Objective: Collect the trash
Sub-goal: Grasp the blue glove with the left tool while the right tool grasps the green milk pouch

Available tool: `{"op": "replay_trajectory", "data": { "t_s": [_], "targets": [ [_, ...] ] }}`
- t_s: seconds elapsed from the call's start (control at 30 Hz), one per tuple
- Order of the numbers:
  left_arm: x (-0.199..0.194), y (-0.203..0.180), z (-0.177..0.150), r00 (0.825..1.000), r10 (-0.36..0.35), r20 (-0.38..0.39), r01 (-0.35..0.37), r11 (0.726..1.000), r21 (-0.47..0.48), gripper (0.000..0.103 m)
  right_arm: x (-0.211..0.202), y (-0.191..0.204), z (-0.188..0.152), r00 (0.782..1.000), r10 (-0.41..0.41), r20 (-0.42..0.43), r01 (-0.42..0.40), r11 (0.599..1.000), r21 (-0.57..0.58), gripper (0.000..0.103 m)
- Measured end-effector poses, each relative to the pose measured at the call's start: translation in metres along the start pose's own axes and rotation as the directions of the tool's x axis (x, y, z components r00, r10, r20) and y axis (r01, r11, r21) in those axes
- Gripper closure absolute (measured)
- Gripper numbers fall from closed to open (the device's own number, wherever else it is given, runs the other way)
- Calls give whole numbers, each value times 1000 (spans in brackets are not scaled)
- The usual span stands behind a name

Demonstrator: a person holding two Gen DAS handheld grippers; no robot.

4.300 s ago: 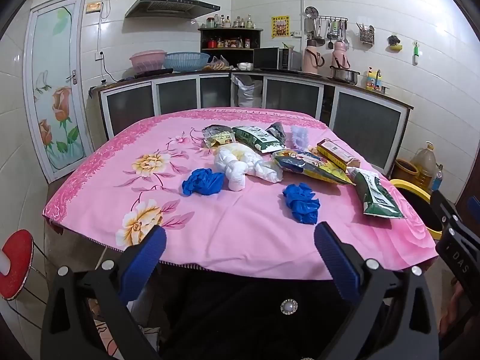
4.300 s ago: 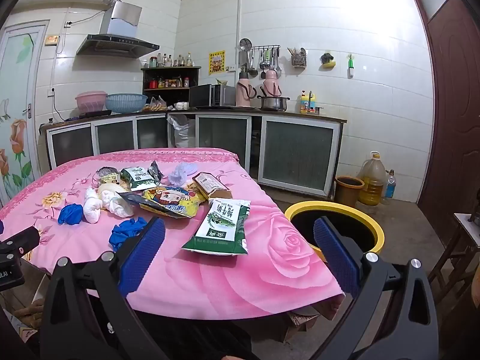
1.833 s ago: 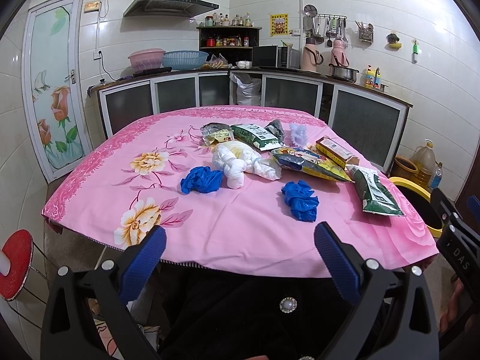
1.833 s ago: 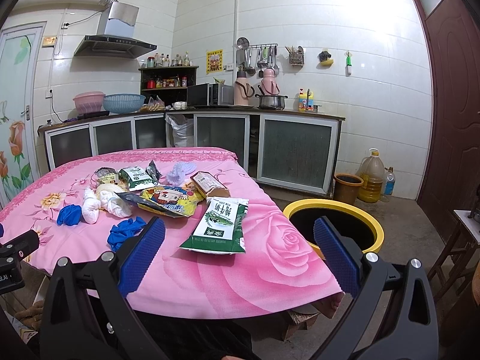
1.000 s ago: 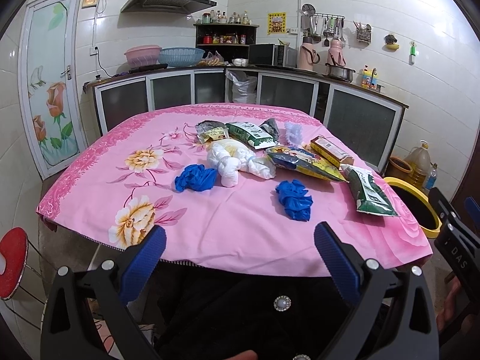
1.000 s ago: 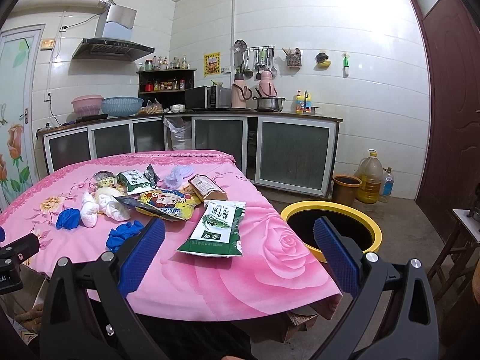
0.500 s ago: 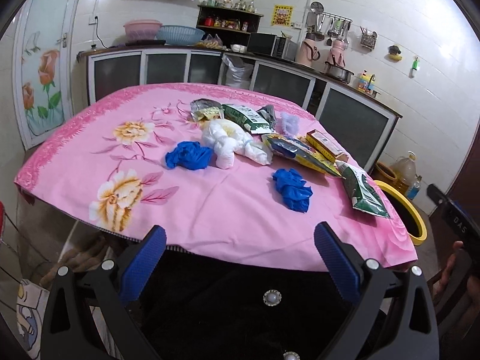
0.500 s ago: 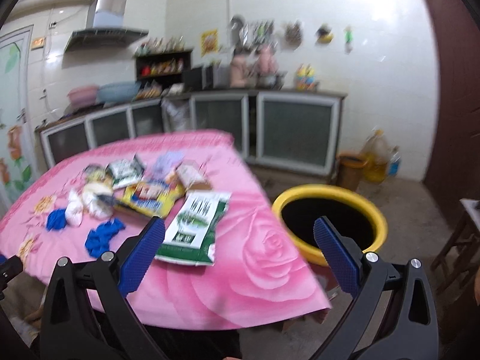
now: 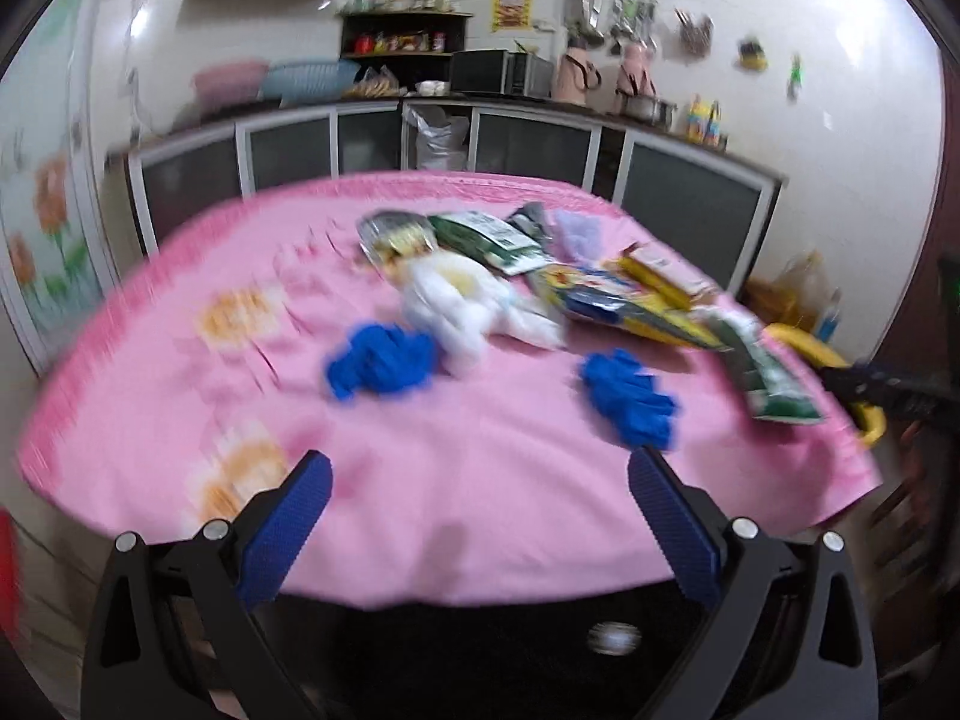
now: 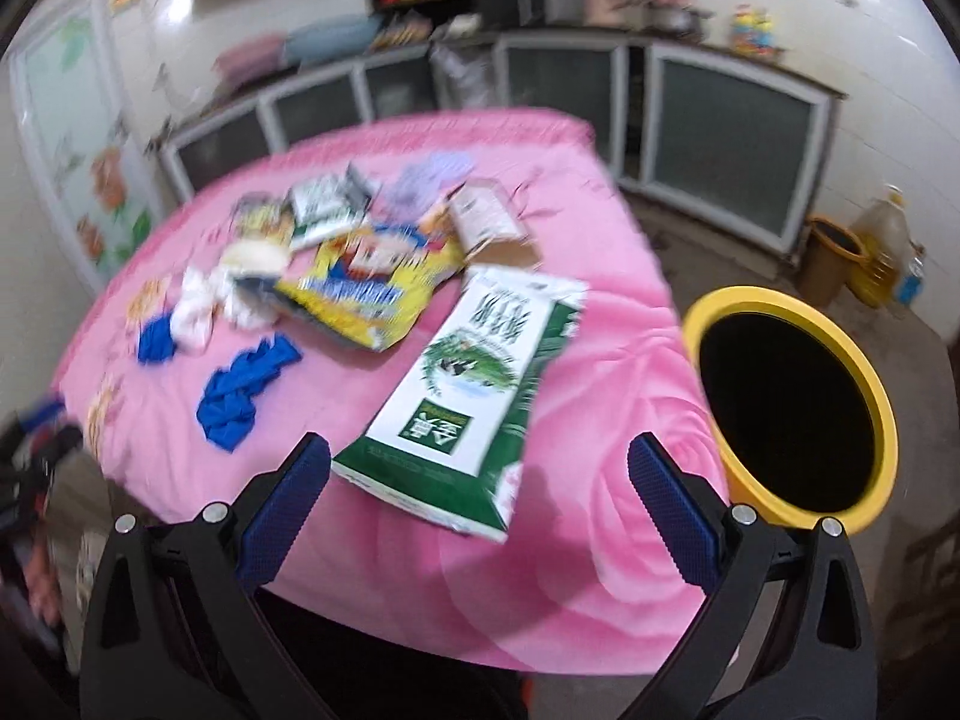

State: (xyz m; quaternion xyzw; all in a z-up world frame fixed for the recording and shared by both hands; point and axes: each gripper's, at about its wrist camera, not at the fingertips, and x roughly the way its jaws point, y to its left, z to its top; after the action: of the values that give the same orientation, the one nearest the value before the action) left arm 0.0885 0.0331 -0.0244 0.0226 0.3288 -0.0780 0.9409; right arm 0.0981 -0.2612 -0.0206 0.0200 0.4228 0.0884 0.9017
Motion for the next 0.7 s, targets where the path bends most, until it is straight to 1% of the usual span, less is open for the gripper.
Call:
{"op": "replay_trajectory", "data": {
  "t_s": [0.07,0.1,0.23,0.3,0.43,0.47,0.57,0.7],
  "targets": [
    [7,11,11,1000,2,-13,-2,999,32,8,13,0,10,999,18,-45,-18,1000,0,8],
    [15,17,18,999,-5,-35,6,999,41,8,21,-1,16,997,25,-74,-24,1000,12,8],
    [49,43,40,989,-63,-136,68,997,30,8,40,-10,30,988,62,-139,-51,995,80,8],
    [60,48,43,986,-62,-154,68,997,39,8,47,-11,37,984,83,-155,-67,992,103,8],
    [91,63,52,978,-45,-204,56,997,50,8,60,-10,46,977,72,-199,-53,994,98,8],
    [99,67,54,974,-46,-224,58,997,48,8,63,-10,46,976,73,-207,-53,994,97,8],
    [115,73,56,962,-83,-262,96,995,36,8,72,-10,49,969,67,-236,-46,995,93,8],
    [134,68,55,950,-81,-302,107,992,72,8,84,-7,50,963,55,-265,-35,996,78,8]
  ]
}}
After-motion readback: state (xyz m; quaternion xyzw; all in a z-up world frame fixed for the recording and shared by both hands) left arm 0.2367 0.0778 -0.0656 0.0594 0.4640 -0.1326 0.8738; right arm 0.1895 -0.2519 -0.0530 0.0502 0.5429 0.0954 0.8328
